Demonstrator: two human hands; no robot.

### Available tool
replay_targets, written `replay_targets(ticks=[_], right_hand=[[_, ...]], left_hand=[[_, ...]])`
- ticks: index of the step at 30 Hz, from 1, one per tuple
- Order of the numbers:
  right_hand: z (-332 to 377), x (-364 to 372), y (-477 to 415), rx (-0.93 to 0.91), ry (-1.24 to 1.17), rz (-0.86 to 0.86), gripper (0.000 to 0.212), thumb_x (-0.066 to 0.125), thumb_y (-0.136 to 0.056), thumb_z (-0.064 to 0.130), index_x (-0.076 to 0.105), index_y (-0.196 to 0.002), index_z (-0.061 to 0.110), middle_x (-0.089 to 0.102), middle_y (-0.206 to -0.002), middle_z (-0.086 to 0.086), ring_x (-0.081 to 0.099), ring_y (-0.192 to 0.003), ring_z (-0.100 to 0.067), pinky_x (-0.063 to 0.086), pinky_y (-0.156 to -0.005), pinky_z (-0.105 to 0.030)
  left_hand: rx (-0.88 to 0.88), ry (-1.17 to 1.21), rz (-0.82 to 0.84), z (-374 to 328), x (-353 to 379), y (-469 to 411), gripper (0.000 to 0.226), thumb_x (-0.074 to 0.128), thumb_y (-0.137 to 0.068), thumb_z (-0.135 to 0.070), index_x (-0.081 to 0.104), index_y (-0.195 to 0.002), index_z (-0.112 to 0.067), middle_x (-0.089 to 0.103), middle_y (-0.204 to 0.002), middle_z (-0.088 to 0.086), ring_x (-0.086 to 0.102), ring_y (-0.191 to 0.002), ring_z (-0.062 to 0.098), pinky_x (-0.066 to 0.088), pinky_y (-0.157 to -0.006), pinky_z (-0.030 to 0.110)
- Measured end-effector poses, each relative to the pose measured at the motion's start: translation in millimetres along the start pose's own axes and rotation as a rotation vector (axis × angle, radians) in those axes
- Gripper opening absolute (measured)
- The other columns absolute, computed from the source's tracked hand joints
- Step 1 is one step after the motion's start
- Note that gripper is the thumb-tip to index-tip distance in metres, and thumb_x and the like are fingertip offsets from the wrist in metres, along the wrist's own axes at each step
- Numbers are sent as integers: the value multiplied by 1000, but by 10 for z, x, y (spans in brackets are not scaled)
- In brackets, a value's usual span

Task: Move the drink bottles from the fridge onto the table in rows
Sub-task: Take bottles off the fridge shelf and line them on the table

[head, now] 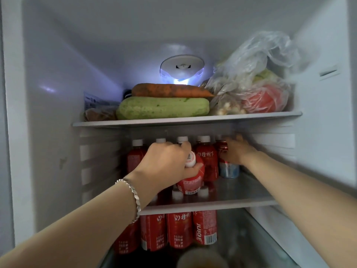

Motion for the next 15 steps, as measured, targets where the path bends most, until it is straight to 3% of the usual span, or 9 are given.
replay_targets(ticks=[2,4,6,9,12,15], right_hand=[[10,62,0,18,-53,-66,58,55,-86,35,35,-138,17,34,-145,-15,35,-130,-39,37,-105,-45],[6,81,42,37,-155,-198,59,61,-83,28,34,-132,7,43,-133,-22,44,-121,-41,44,-95,-43],[-7,79,121,71,-188,-247,74,70,-78,28,27,-134,4,42,-132,-23,47,-119,-41,44,-91,-43],[-30,-14,253,115,-163,-291,97,81,-64,29,24,-139,7,36,-137,-16,48,-120,-36,46,-88,-40],[64,-53,414,105,18,-223,91,81,-62,32,31,-136,15,28,-137,-11,44,-122,-34,47,-88,-39],[177,-12,620,43,154,-206,79,78,-67,34,36,-132,16,34,-132,-11,43,-118,-34,48,-84,-38]], left_hand=[[6,25,7,-5,-4,-6,47,45,-80,-58,55,-86,-12,61,-62,1,59,-57,20,31,-49,24],[33,35,11,-24,-18,0,45,53,-78,-56,55,-82,-11,61,-59,1,58,-53,21,32,-47,23],[46,38,-4,-25,-72,13,42,69,-68,-50,58,-68,-9,56,-45,1,54,-39,21,31,-41,19],[59,67,-43,-9,-78,55,41,73,-66,-47,59,-64,-9,54,-42,2,52,-35,21,34,-38,18],[93,85,-61,-40,-99,81,39,73,-66,-44,59,-63,-8,54,-42,2,52,-37,22,39,-37,21],[140,44,-29,-108,-88,119,39,73,-60,-48,58,-58,-12,52,-41,-1,51,-37,18,36,-35,17]])
Point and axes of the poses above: each hand's wrist, its own y-axis away from the middle knuckle, its own x-axis out of the palm, z = x × y, the point moved 5 cm from there along -y, towards the middle knuckle
